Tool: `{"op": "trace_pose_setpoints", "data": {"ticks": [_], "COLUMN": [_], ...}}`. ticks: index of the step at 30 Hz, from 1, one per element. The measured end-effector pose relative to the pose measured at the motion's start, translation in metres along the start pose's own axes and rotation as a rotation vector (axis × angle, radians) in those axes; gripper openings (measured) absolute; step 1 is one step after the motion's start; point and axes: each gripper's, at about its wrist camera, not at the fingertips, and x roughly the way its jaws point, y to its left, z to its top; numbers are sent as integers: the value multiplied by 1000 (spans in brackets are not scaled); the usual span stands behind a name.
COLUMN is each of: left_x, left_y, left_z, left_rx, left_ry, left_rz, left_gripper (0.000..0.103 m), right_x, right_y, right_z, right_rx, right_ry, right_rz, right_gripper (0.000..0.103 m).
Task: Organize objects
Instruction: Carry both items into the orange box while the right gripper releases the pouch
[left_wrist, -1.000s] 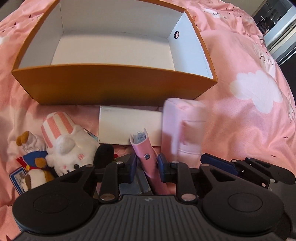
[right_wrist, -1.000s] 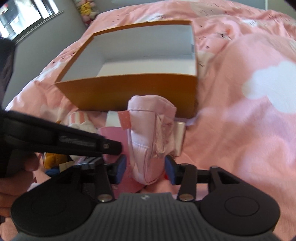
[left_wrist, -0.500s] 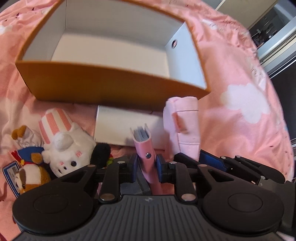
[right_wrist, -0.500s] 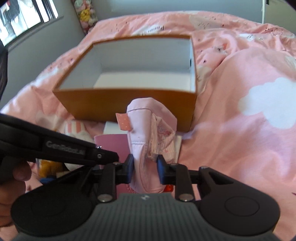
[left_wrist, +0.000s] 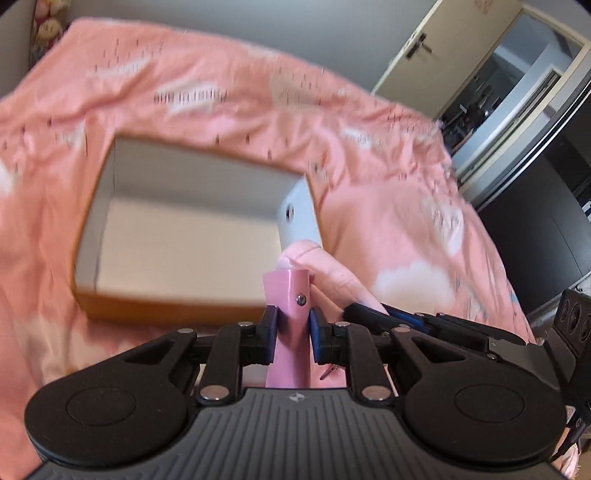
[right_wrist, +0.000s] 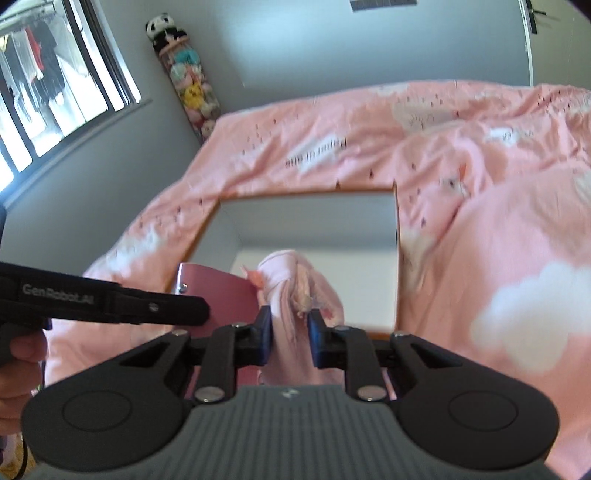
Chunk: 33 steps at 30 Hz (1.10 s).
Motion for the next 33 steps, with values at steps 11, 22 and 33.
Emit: {"op": "trace_pose_setpoints", "data": {"ticks": [11,22,33], "left_x": [67,192,240], "left_y": [19,46,49], "left_z": [76,102,112], "left_rx": [-39,-59,-91], "left_ry": [17,210,289], "left_rz": [93,129,88], "left_gripper": [20,20,20], "right_x": [73,174,195], "right_y": [-42,-78,-68], "right_z": [53,52,54], "right_rx": [152,222,90], "right_ry": [-76,15,88], "right_rz": [-83,-197,-277], "right_gripper": [19,18,26]}}
